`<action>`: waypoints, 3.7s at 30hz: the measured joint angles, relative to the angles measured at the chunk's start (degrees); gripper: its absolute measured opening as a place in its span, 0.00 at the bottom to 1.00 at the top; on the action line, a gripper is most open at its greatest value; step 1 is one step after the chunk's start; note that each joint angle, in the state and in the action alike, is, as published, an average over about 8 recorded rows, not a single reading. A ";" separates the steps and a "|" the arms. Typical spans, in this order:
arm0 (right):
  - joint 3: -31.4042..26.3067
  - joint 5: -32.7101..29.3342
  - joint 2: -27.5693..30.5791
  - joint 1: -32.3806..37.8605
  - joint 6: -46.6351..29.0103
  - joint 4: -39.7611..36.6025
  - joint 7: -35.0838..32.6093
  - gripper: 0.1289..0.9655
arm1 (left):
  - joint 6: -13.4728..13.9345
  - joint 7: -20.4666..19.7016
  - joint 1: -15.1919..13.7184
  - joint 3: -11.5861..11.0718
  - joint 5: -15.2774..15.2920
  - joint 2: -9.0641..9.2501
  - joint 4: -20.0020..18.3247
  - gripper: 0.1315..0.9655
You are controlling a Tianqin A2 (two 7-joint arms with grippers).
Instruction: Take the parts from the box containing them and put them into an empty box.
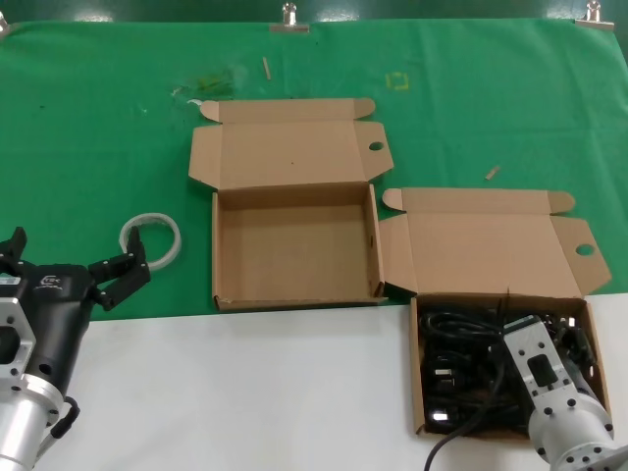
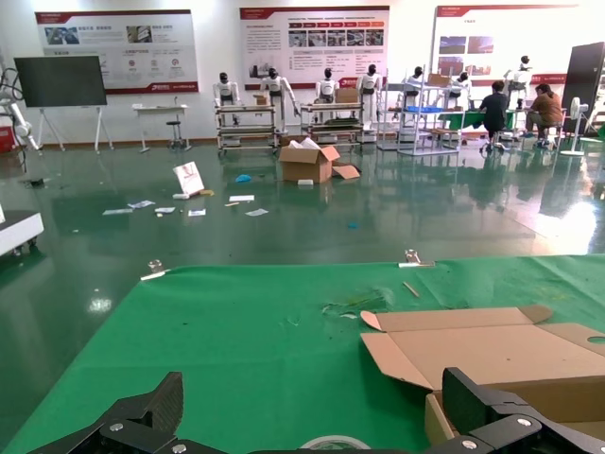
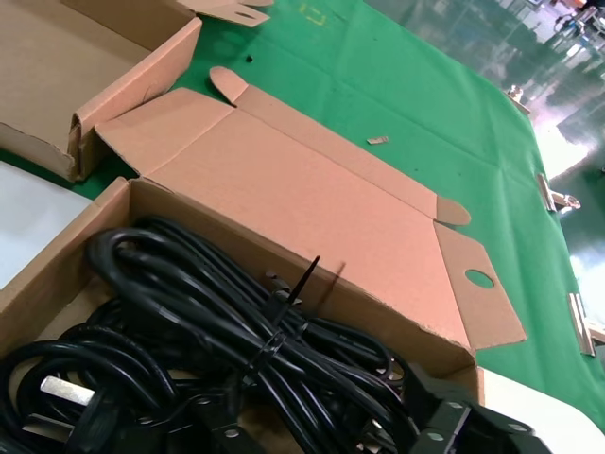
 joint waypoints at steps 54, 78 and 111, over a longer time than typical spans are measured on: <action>-10.37 0.00 0.00 5.30 11.53 14.73 -5.00 0.12 | 0.00 -0.01 0.00 0.00 0.01 0.00 0.00 1.00; -35.75 0.00 0.16 29.99 -7.72 -16.15 14.90 0.12 | 0.00 -0.01 0.00 0.00 0.01 0.00 0.00 1.00; -28.07 0.00 0.18 23.25 -3.89 -10.01 12.19 0.40 | 0.00 -0.01 0.00 0.00 0.00 0.00 0.00 1.00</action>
